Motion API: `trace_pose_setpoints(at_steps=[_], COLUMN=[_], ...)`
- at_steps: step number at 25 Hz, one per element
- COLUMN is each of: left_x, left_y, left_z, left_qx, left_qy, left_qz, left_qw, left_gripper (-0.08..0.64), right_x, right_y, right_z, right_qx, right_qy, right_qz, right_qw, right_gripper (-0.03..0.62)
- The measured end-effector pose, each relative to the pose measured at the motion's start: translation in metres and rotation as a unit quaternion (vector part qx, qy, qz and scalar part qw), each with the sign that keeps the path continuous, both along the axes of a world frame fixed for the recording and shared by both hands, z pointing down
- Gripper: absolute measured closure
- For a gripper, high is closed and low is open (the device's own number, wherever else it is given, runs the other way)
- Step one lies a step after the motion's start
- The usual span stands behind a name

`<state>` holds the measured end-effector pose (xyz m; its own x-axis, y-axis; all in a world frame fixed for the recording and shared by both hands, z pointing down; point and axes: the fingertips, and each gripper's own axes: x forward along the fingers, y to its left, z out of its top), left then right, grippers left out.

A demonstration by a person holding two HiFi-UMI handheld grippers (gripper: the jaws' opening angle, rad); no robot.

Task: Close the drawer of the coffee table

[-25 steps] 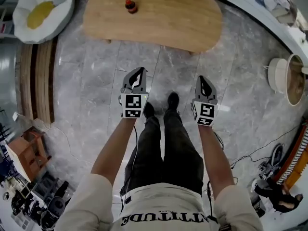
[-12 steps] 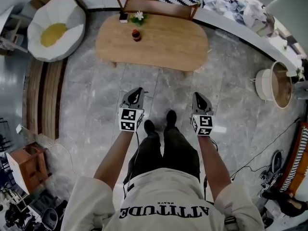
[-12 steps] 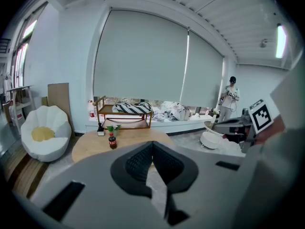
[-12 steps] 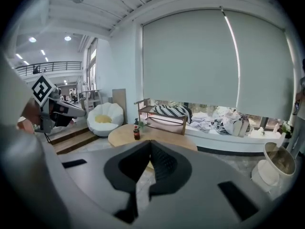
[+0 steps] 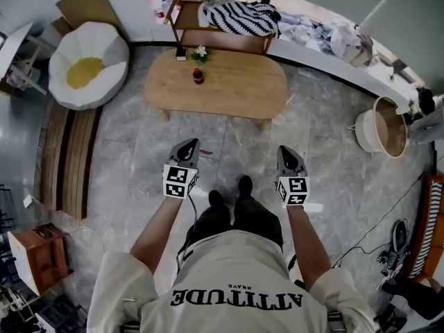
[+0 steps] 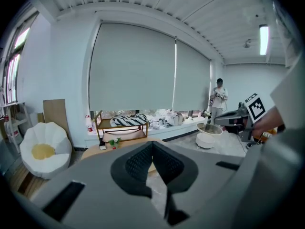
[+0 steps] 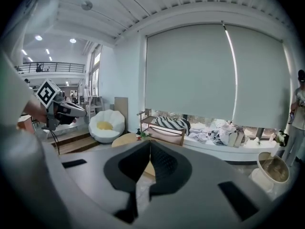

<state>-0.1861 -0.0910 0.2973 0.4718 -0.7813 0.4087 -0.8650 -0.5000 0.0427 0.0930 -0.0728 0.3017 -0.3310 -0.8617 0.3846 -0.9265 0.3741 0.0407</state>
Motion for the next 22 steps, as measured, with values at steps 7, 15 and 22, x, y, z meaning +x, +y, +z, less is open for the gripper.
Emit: trace_pose_setpoints(at_steps=[7,15,22], left_x=[0.000,0.003,0.021], left_y=[0.037,0.069,0.089], left_z=[-0.044,-0.083,-0.111], left_qx=[0.021,0.038,0.064], left_qy=[0.009,0.037,0.054], left_qz=[0.023,0.008,-0.012], left_qw=[0.9995,0.9986,0.9964], left_gripper=[0.540,0.540,0.540], right_x=[-0.006,0.006,0.031], right_y=[0.039,0.073,0.088], right_z=[-0.042,-0.079,-0.109], right_qx=[0.017,0.042,0.069], right_qy=[-0.005,-0.023,-0.030], right_qz=[-0.001,0.006,0.012], right_qw=[1.000,0.999,0.997], right_gripper=[0.574,0.574,0.572])
